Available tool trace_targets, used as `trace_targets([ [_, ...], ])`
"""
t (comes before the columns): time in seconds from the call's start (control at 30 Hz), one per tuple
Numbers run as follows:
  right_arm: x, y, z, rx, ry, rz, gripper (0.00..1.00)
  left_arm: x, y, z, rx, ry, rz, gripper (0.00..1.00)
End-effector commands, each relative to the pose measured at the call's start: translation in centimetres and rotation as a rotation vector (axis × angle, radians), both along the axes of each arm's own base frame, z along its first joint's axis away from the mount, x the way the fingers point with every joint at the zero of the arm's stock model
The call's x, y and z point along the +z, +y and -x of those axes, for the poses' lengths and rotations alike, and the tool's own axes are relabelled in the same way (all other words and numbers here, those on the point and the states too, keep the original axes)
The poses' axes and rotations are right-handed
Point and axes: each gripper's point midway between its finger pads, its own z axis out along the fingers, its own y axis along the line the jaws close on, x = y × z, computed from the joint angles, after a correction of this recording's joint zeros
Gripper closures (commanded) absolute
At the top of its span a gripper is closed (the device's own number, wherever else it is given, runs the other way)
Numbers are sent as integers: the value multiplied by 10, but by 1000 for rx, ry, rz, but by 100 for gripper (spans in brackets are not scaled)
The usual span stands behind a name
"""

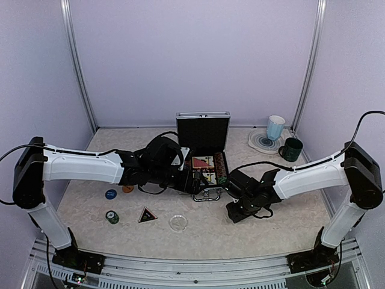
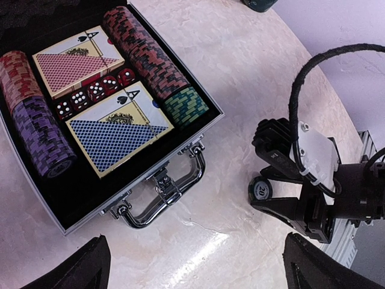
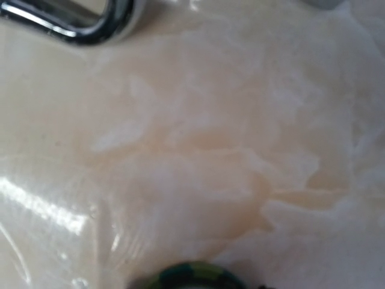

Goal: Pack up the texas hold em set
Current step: Pick up the poker chip from the center of the board.

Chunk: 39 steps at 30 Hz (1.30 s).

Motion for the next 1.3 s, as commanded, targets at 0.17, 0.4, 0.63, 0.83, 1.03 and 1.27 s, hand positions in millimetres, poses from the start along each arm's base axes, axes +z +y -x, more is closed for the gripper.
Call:
trace_targets([
  [0.17, 27, 9, -4, 17, -45, -45, 56, 11, -1, -1, 2, -14, 32, 1],
  [0.4, 35, 13, -4, 34, -61, -66, 56, 7, -1, 0, -1, 4, 35, 1],
  [0.63, 53, 22, -6, 79, -112, -98, 57, 2, -6, 5, -49, 104, 125, 1],
  [0.83, 66, 32, -6, 124, -154, -106, 57, -3, -15, 14, -116, 210, 199, 1],
  [1.03, 83, 43, -5, 174, -201, -121, 57, -14, -23, 19, -174, 314, 257, 2],
  [1.27, 96, 51, -7, 204, -235, -132, 57, -33, -29, 25, -220, 442, 308, 8],
])
